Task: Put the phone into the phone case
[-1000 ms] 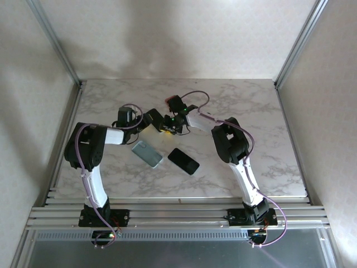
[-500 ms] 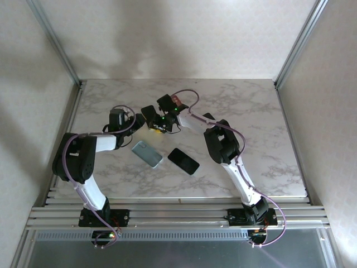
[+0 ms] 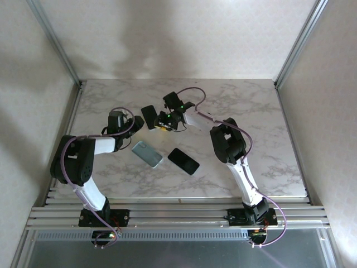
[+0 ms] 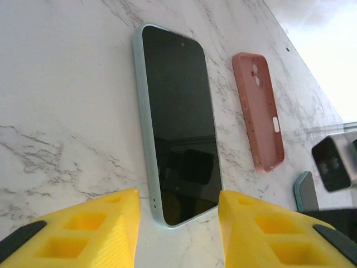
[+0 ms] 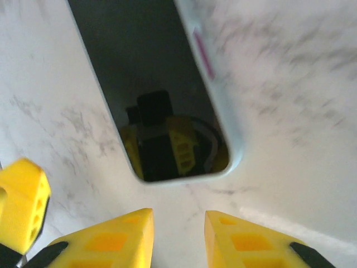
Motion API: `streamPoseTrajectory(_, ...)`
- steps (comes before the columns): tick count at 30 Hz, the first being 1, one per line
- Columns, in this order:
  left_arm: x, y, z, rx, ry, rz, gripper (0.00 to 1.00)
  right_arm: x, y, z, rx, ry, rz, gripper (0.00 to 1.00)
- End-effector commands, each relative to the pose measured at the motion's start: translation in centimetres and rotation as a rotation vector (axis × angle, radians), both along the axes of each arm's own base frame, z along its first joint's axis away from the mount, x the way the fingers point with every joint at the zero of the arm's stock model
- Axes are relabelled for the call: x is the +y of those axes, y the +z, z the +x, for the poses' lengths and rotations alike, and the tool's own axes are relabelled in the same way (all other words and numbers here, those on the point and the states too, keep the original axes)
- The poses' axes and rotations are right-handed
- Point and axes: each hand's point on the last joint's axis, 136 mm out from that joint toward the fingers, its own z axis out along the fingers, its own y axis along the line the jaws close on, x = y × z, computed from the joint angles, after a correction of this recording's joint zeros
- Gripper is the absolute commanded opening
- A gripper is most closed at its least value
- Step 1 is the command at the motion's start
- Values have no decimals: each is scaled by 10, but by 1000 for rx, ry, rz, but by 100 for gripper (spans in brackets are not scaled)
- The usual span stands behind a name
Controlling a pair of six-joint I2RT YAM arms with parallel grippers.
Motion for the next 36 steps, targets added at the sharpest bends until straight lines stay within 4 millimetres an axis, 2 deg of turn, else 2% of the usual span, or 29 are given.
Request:
streamPoseTrajectory(1, 6, 5, -2, -8, 13, 13, 41, -9, 14, 18, -54, -15, 7, 30)
streamPoseTrajectory(9, 6, 6, -3, -7, 12, 14, 41, -1, 3, 43, -67, -20, 4, 30)
streamPoseTrajectory(16, 8, 4, -3, -3, 16, 15, 41, 7, -7, 48, -53, -16, 23, 30)
streamPoseTrajectory(25, 15, 7, -7, -14, 38, 12, 41, 16, -18, 38, -31, 4, 25, 30)
streamPoseTrajectory(36, 24, 11, -19, -14, 72, 22, 41, 37, -22, 12, -9, 41, 45, 30)
